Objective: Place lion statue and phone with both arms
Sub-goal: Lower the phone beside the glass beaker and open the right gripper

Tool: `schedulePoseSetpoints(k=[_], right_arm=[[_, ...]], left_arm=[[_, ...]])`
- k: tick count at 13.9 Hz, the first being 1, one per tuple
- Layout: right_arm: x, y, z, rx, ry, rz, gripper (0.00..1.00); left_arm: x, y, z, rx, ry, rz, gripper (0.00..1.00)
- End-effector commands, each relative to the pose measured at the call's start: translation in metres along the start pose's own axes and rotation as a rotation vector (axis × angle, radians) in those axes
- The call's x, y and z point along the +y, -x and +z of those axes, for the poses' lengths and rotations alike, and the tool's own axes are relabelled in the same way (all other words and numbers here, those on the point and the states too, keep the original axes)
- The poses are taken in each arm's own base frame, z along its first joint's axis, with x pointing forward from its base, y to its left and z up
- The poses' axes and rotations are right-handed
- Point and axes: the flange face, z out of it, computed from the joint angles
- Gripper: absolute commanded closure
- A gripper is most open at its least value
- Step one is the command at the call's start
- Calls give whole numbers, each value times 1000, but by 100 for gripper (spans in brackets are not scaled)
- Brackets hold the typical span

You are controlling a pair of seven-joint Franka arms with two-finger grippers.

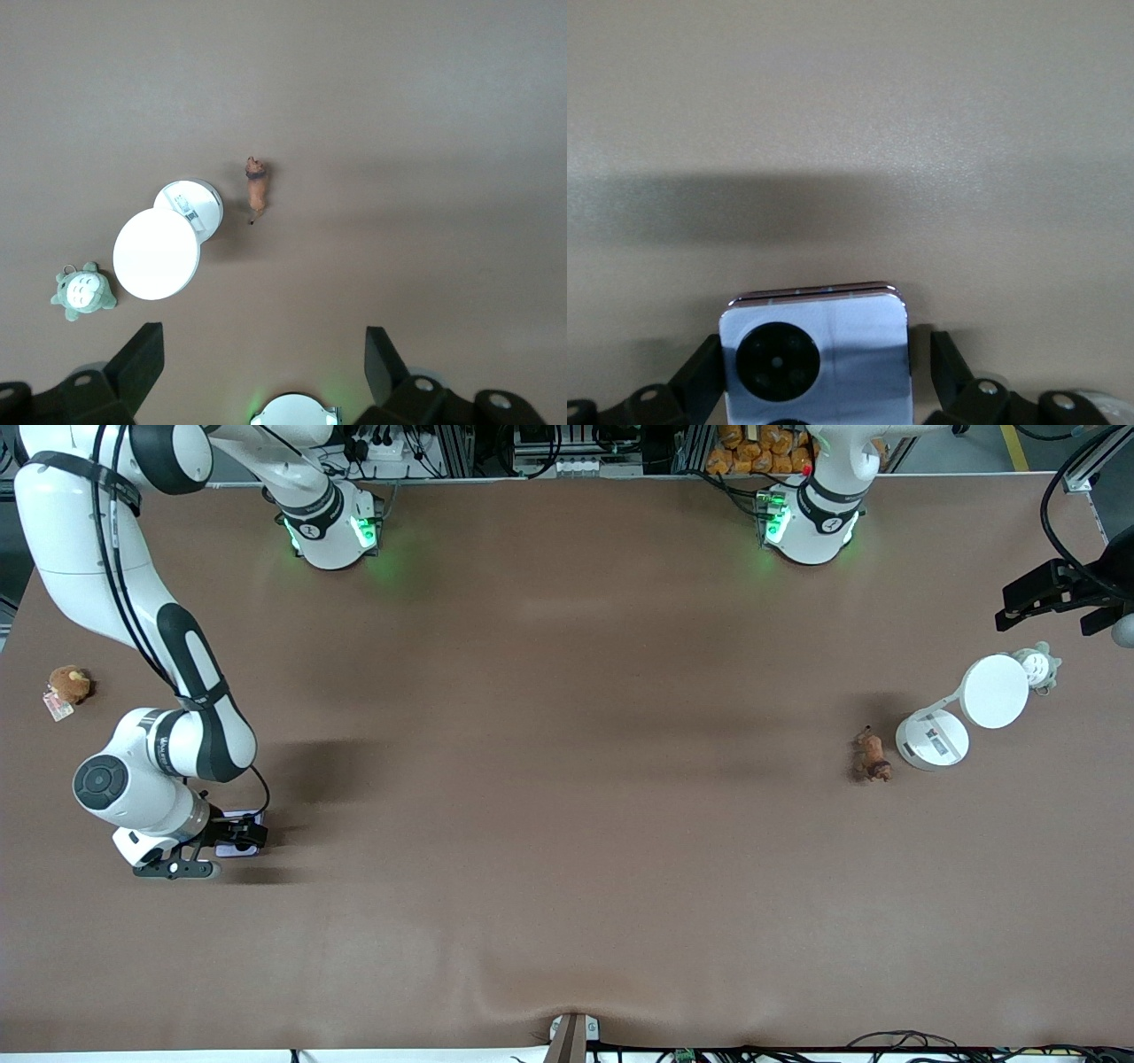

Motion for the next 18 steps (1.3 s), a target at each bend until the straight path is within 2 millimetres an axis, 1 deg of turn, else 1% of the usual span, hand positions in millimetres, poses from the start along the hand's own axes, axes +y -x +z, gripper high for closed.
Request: schedulePoseSetpoints(k=[1,2,3,4,5,6,8,9,11,13,15,16,17,18], right_arm=[[5,-5,-11,17,-13,1,0],[3,-9,-24,37,-11,-5,0],[3,-14,-44,64,-9,-6,0],[4,-18,-68,92,-7,-6,0],[5,-18,-90,86,-8,-5,0],[6,-15,-114,55,-12,-4,0],[-3,-4,-167,-16,-24,-8,0],[-12,2,-192,-28,-27,-22,0],[-15,15,-236,-25,-31,-27,0],[-21,34,-270,-7,-33,-42,0],[-35,62,-296,11,-37,-55,0],[-44,79,-307,19,-40,-61,0],[-47,89,-317,25,-40,-41,0],[-48,92,-323,1,-41,-23,0]], left_arm=[[2,-1,-1,6,-11,3,0],[1,-1,-1,6,-8,2,0],[2,-1,-2,7,-7,3,0],[2,-1,-2,7,-7,3,0],[3,-1,-2,7,-8,5,0],[2,-1,-1,6,-7,7,0],[3,-1,-2,7,-5,7,0],[3,-1,-2,7,-5,8,0],[5,-1,-2,9,-7,10,0],[6,-1,-2,9,-7,11,0],[6,-1,-2,9,-7,11,0],[6,-1,-2,9,-7,10,0],[7,-1,-2,9,-7,11,0],[6,-1,-2,9,-9,9,0]])
